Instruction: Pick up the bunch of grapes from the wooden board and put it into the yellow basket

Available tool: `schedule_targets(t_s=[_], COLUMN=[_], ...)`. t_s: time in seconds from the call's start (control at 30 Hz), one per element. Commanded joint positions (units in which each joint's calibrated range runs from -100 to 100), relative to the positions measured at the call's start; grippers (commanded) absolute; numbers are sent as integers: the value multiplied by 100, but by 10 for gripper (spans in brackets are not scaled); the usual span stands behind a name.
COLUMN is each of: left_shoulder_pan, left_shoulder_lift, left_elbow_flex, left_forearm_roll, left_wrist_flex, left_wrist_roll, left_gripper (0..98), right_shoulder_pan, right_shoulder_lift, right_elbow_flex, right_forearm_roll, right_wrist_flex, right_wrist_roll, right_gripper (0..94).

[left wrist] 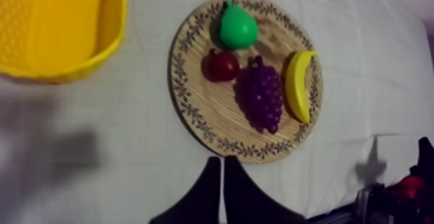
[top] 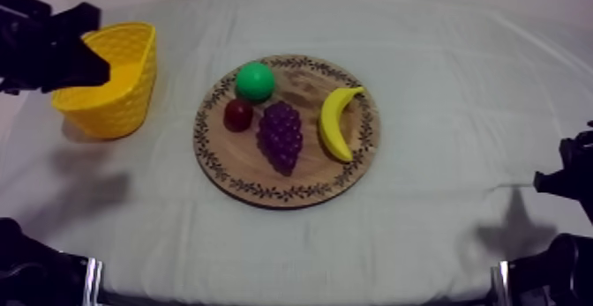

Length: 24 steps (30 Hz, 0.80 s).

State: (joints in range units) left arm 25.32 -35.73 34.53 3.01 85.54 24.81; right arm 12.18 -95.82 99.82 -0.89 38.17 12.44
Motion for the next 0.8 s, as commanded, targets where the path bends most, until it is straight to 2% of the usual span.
schedule_targets(t_s=[0.0, 0.17, 0.77], left_shoulder_pan=[107, 366, 1121], left_shoulder_lift=[690, 1668, 4531], left_elbow_flex=[-165, -729, -2816], left_forearm_roll=[25, 76, 105], left_wrist_flex=[33, 53, 111], left_wrist_roll=[138, 270, 419], left_gripper=[0, 0, 0], right_shoulder_pan=[0, 0, 0], right_shoulder_lift=[-2, -2, -2], right_elbow_flex=[-5, -5, -5], right_forearm_roll=[-1, -1, -1], right_wrist_flex=[-3, -3, -3], right_wrist_roll=[3, 4, 4], right_gripper=[3, 3, 3])
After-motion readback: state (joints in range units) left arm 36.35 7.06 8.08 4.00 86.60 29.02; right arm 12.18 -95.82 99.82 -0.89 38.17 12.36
